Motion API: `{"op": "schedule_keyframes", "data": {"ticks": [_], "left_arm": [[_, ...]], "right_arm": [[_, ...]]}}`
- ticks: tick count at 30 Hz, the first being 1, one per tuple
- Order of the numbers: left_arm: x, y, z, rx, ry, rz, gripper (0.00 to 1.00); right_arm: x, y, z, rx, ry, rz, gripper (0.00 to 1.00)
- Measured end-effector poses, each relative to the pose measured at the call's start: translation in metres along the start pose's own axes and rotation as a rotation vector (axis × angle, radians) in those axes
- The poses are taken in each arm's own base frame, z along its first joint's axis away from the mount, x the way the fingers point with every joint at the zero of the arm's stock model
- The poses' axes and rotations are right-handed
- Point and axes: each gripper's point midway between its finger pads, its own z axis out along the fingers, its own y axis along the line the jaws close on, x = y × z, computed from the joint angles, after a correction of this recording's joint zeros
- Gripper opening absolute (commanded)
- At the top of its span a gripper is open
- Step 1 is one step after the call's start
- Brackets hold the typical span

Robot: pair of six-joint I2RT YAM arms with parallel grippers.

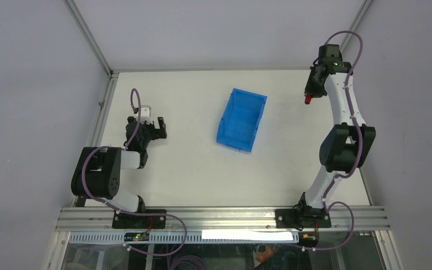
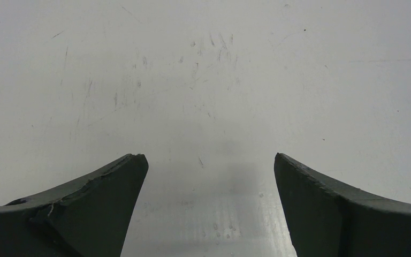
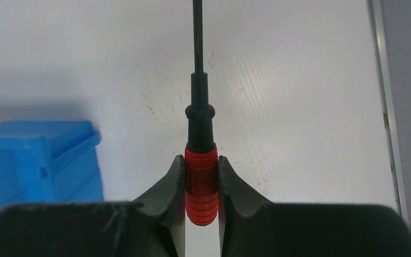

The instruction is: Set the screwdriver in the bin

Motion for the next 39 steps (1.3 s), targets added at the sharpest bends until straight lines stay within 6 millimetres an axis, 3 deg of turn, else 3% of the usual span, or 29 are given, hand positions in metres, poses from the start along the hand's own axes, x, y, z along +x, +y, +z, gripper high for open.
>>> {"op": "schedule_keyframes", "data": {"ticks": [4, 6, 9, 13, 19, 23, 26, 31, 35, 39], "left_arm": [[0.000, 0.000, 0.000, 0.000, 0.000, 0.000, 0.99], [0.000, 0.000, 0.000, 0.000, 0.000, 0.000, 0.99], [0.000, 0.000, 0.000, 0.000, 0.000, 0.000, 0.99], [0.000, 0.000, 0.000, 0.000, 0.000, 0.000, 0.99], [0.000, 0.000, 0.000, 0.000, 0.000, 0.000, 0.99], [0.000, 0.000, 0.000, 0.000, 0.000, 0.000, 0.99], [0.000, 0.000, 0.000, 0.000, 0.000, 0.000, 0.99], [0.000, 0.000, 0.000, 0.000, 0.000, 0.000, 0.99], [0.000, 0.000, 0.000, 0.000, 0.000, 0.000, 0.99], [0.000, 0.000, 0.000, 0.000, 0.000, 0.000, 0.99]], "right_arm": [[-0.014, 0.008, -0.060, -0.038, -0.124, 0.032, 0.00], [-0.016, 0.021, -0.091, -0.071, -0.183, 0.025, 0.00], [-0.010, 0.048, -0.121, -0.124, -0.231, -0.010, 0.00], [0.011, 0.102, -0.142, -0.203, -0.242, -0.104, 0.00], [0.053, 0.181, -0.154, -0.302, -0.223, -0.242, 0.03], [0.071, 0.219, -0.140, -0.335, -0.217, -0.258, 0.04], [0.084, 0.229, -0.116, -0.307, -0.188, -0.249, 0.04], [0.119, 0.233, -0.063, -0.232, -0.105, -0.248, 0.04], [0.152, 0.229, -0.030, -0.205, -0.043, -0.266, 0.05], [0.173, 0.230, -0.006, -0.194, 0.009, -0.286, 0.07]]}}
